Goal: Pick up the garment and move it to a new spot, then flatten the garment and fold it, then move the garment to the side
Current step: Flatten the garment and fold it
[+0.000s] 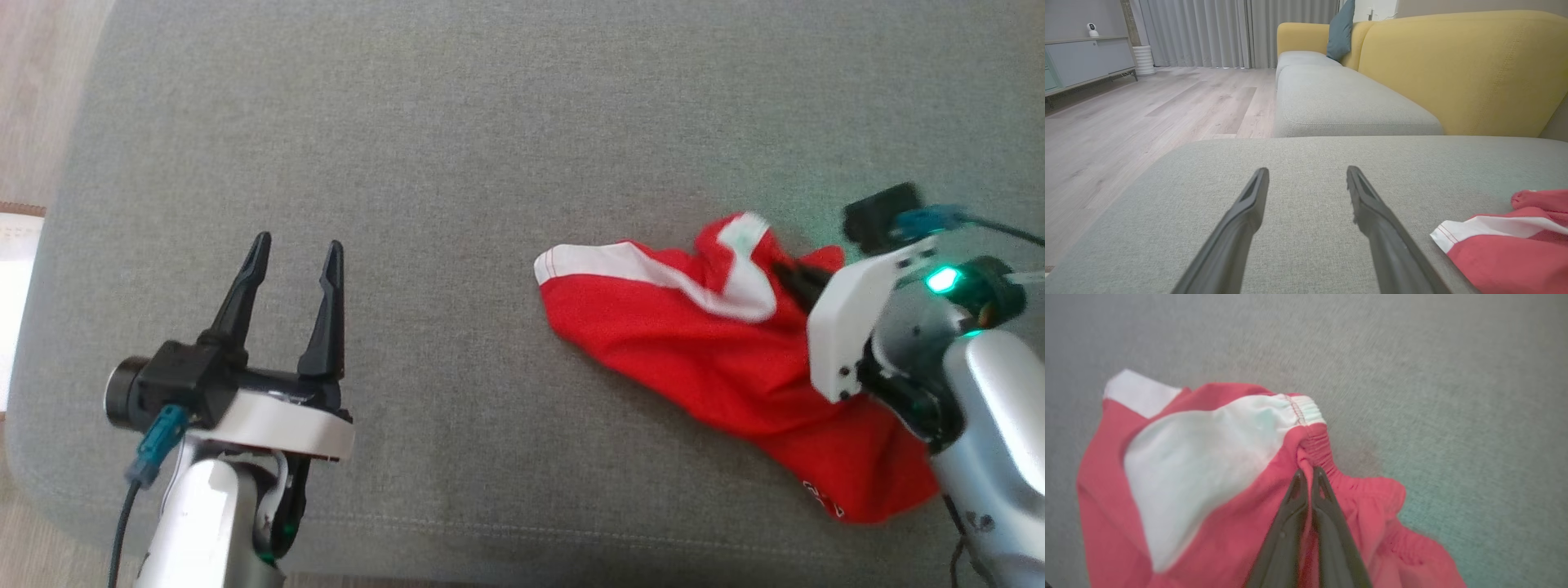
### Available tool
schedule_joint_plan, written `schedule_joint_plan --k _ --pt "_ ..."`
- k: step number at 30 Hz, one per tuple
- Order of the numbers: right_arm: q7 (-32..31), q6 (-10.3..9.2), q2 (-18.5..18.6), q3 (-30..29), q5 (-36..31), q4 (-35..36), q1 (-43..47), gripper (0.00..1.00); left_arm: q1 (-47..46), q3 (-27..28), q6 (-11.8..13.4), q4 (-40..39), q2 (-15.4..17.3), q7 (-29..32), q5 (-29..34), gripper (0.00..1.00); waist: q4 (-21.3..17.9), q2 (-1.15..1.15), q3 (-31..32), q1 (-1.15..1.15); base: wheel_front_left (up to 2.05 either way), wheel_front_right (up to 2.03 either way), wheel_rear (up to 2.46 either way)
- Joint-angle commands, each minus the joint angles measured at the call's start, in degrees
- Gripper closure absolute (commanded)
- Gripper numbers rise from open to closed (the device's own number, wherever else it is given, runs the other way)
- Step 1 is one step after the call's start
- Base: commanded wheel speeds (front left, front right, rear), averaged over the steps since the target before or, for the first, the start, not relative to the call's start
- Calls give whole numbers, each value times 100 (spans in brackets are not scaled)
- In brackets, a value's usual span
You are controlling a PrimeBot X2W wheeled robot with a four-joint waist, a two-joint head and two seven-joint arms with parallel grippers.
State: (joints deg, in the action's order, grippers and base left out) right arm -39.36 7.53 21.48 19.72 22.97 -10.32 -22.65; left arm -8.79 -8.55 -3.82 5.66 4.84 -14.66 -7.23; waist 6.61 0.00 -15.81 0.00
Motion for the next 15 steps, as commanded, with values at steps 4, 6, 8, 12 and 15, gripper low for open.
schedule_joint_plan --k 4,6,8,12,15 --pt "634 -4 -317 -642 -66 305 373 100 -196 217 -19 -154 21 -34 20 0 -12 0 60 0 0 0 0" --pt "890 -4 -499 -971 -167 395 562 100 -164 234 -20 -149 20 -34 27 0 -43 0 93 0 0 0 0" --pt "1094 -4 -719 -1332 -282 426 761 100 -143 236 -24 -149 16 -34 38 0 -65 0 125 0 0 0 0" --pt "1509 -4 -1193 -2046 -543 389 1053 100 -138 227 -36 -156 6 -34 51 0 -94 0 142 0 0 0 0" --pt "1797 -4 -1518 -2437 -685 287 1199 98 -148 218 -50 -155 3 -34 60 0 -86 0 140 0 0 0 0"
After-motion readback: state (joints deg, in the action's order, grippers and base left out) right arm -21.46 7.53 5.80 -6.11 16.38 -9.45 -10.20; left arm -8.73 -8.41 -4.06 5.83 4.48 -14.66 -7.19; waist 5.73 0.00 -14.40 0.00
